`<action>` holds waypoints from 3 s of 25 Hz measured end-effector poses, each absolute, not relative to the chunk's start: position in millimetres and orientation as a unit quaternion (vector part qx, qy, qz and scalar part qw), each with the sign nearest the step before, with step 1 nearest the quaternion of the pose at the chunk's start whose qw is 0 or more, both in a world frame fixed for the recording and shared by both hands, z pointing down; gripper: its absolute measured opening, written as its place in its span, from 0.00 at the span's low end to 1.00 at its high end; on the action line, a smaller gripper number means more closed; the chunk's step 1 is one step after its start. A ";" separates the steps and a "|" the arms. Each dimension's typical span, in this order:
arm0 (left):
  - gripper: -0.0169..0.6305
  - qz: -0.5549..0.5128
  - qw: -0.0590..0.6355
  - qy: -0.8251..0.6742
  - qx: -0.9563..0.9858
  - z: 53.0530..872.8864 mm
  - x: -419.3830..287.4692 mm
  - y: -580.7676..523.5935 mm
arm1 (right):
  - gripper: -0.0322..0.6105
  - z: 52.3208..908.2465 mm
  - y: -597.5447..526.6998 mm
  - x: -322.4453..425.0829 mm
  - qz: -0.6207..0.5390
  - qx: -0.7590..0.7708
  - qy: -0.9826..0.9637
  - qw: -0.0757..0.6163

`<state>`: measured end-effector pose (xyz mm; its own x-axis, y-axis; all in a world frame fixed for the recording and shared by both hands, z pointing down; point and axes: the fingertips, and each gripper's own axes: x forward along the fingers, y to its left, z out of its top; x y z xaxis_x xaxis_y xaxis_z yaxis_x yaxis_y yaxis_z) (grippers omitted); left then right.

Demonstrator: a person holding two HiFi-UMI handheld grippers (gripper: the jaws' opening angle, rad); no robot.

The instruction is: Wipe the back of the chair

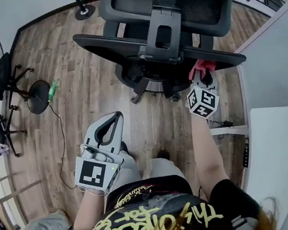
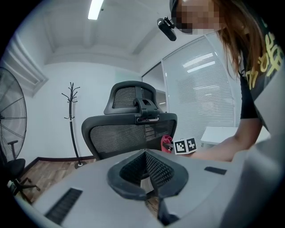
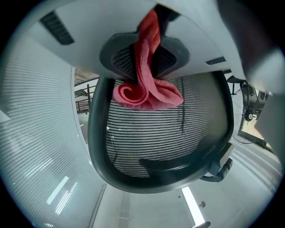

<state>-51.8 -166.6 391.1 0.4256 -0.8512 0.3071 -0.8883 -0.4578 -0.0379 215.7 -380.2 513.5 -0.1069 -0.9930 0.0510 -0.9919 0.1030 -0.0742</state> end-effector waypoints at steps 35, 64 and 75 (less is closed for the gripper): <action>0.02 0.113 0.071 -0.511 0.849 394.4 -186.5 -178.3 | 0.15 501.2 -384.1 62.6 -0.034 -0.671 0.741 0.011; 0.02 0.126 0.087 -0.471 0.869 414.8 -253.9 -214.3 | 0.15 515.5 -395.1 -104.6 -0.019 -0.637 0.770 0.013; 0.02 0.138 0.078 -0.467 0.870 411.1 -234.4 -208.6 | 0.15 511.2 -391.1 -135.4 -0.012 -0.572 0.820 -0.001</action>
<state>-234.4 -208.6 411.1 0.5256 -0.7912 0.3125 -0.8343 -0.5513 0.0073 -135.4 -391.1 511.2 -0.3454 -0.9383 0.0160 -0.9384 0.3450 -0.0193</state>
